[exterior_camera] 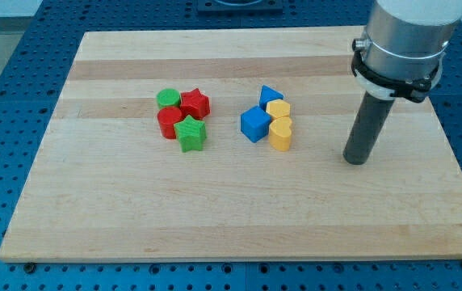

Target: Slide the arm to the bottom of the cube

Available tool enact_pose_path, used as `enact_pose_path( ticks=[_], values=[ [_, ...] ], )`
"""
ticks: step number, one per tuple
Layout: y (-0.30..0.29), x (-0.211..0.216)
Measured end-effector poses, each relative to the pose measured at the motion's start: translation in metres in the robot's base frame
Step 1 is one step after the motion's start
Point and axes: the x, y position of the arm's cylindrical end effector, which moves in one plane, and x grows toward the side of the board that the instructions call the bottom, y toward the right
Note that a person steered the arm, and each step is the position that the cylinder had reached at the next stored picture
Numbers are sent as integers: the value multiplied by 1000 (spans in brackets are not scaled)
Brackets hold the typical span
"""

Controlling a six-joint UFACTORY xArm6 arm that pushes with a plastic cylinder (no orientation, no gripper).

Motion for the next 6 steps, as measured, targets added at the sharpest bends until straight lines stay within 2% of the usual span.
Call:
enact_pose_path(
  ticks=[2, 4, 5, 6],
  values=[
    [-89, 6],
    [-111, 9],
    [-169, 9],
    [-180, 10]
  ],
)
